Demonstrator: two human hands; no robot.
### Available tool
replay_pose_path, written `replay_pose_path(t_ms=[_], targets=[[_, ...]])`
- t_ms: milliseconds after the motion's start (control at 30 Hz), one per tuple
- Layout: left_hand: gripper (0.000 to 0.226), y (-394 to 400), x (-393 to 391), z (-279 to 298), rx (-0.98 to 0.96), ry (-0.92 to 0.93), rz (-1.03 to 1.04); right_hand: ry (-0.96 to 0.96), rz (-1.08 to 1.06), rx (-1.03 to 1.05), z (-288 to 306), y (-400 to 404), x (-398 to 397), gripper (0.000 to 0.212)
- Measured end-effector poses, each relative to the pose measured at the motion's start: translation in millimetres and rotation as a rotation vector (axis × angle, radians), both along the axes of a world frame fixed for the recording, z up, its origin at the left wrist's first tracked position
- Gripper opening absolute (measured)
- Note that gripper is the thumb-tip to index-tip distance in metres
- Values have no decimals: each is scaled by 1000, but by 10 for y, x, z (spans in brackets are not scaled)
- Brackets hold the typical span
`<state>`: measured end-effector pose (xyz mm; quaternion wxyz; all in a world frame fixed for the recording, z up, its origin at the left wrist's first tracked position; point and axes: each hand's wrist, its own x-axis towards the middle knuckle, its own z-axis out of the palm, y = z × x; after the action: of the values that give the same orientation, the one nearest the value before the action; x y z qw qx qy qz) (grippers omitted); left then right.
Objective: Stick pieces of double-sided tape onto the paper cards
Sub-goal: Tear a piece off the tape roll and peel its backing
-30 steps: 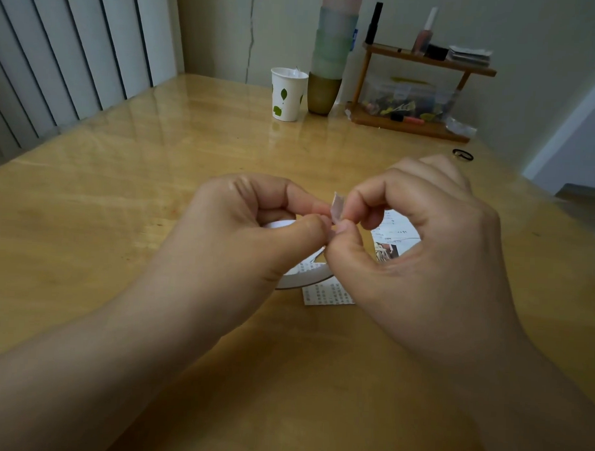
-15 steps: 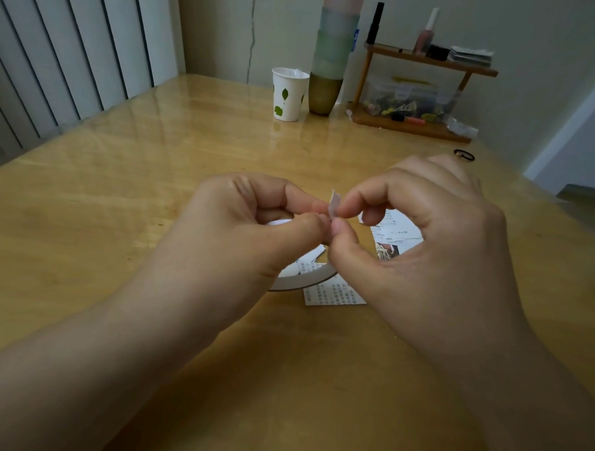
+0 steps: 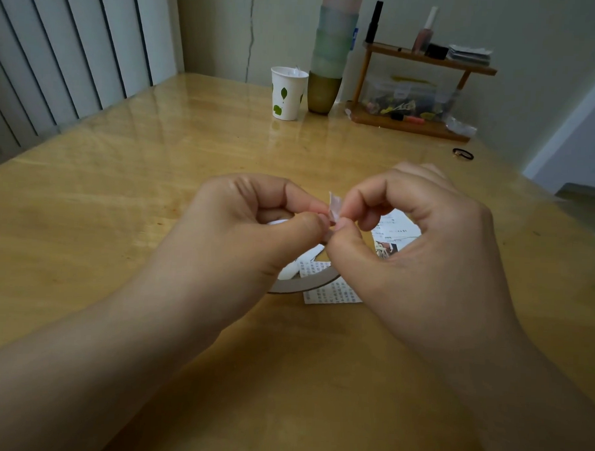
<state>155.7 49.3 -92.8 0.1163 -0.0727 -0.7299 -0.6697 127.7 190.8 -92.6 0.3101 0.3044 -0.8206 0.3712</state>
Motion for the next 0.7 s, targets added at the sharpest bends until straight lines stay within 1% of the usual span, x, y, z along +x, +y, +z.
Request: replay_pose_path(t_ms=[33, 133, 200, 300, 400, 500, 567, 700], targets=[[6, 0, 0, 6, 10, -2, -11, -20, 3, -12, 2, 1, 4, 5], [19, 10, -3, 9, 36, -8, -13, -160, 47, -90, 13, 1, 18, 8], [17, 26, 6, 27, 64, -20, -26, -265, 88, -151, 17, 2, 23, 6], [16, 27, 3, 42, 113, -39, -39, -357, 110, -237, 32, 10, 9, 7], [15, -17, -24, 35, 133, -81, -24, -409, 107, -297, 49, 29, -18, 9], [9, -54, -44, 26, 152, -109, -17, -446, 104, -313, 48, 49, -43, 8], [13, -64, -48, 18, 151, -116, -22, -457, 97, -315, 53, 61, -60, 9], [16, -82, -62, 2, 152, -127, -55, -484, 34, -347, 99, 145, -120, 19]])
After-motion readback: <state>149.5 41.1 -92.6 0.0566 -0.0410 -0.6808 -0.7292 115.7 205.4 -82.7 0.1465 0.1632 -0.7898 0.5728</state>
